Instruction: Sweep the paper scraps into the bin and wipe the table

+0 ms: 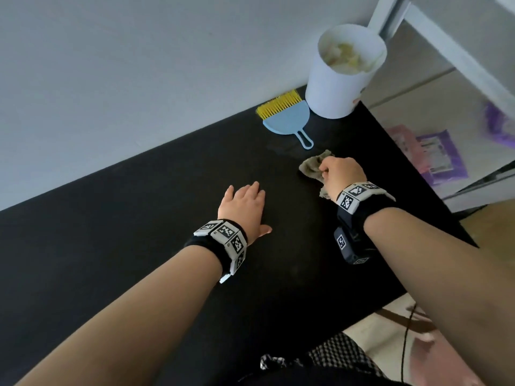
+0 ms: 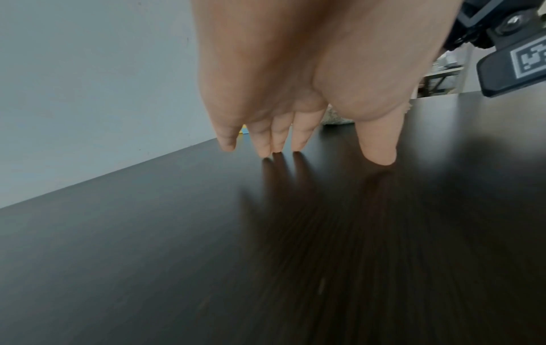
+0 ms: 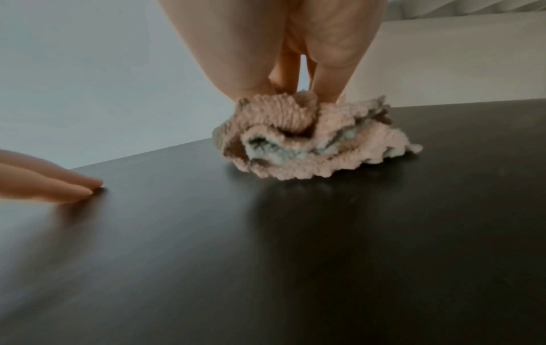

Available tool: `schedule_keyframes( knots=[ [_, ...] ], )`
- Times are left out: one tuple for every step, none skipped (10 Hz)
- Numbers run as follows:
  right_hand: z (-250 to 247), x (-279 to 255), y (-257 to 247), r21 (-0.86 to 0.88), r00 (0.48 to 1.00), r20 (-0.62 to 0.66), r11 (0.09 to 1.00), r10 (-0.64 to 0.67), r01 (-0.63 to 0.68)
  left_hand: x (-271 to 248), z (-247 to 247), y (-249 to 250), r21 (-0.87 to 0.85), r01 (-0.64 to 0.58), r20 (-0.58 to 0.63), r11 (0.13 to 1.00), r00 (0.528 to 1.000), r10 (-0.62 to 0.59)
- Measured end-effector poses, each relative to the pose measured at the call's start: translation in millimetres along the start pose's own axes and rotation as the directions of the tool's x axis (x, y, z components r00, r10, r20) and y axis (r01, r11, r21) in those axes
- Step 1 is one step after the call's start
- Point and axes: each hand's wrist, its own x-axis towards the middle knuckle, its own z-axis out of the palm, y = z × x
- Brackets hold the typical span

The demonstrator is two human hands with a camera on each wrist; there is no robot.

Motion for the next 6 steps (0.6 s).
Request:
schedule_keyframes(
  knots=[
    [-21,33,20,-0.032,0.999,0.002,0.999,-0.035,0.035,19,-13,21,-0.006,0.103,0.011,0.995,0.995,-0.103],
    [-37,60,30,-0.074,0.997,0.013,0.994,-0.076,0.076,33,-27,36,-0.003,0.183,0.021,0.983,0.983,-0.183],
    [-43,78,30,-0.083,0.989,-0.005,0.986,-0.146,0.145,38,-36,44,-0.01,0.25,0.047,0.968,0.967,-0.249],
    [-48,88,25,-0.103,0.983,-0.009,0.978,-0.184,0.182,40,-39,50,-0.027,0.294,0.047,0.955,0.955,-0.293],
    [-44,93,27,-0.17,0.973,0.006,0.959,-0.229,0.227,39,-37,53,-0.052,0.331,0.057,0.942,0.943,-0.328],
    [-46,89,27,-0.228,0.976,0.021,0.95,-0.216,0.215,35,-31,55,-0.091,0.358,0.087,0.929,0.933,-0.35]
  ],
)
